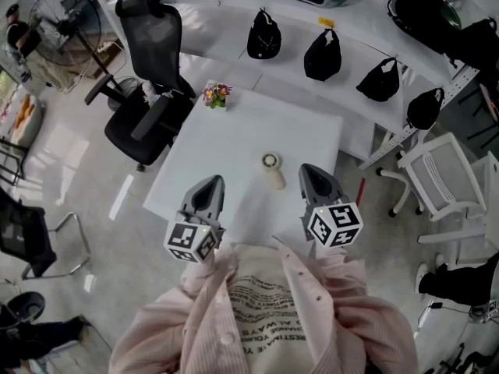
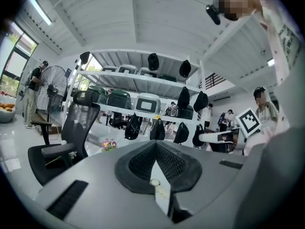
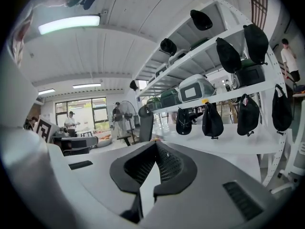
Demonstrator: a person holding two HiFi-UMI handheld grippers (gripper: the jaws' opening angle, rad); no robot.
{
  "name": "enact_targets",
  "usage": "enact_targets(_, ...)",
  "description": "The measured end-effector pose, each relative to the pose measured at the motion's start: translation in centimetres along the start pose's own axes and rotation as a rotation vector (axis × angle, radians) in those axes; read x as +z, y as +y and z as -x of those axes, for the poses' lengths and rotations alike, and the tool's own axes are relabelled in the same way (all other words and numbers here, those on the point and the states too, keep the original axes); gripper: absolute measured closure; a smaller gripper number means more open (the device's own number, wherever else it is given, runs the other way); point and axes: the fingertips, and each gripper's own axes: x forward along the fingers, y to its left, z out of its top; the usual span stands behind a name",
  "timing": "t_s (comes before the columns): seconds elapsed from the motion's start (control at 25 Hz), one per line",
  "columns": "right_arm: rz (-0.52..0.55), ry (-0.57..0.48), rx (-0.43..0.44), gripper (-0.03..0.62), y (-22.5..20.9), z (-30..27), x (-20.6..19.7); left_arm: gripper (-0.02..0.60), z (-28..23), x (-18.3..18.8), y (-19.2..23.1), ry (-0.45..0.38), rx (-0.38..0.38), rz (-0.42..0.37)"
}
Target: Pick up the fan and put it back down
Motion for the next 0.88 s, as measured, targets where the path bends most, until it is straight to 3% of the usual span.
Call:
enact_targets(0.68,0.018,-0.025,-0.004,0.595,-0.32,0.14,0.68,0.58,-0.26,0.14,0.18,0.015,0.02,-0.032)
enact_targets(0.88,0.016,-0.018,-0.004,0.595,-0.07,0.17,0.32,0.581,-0.2,-0.16,0.19,0.002,0.007,-0.003)
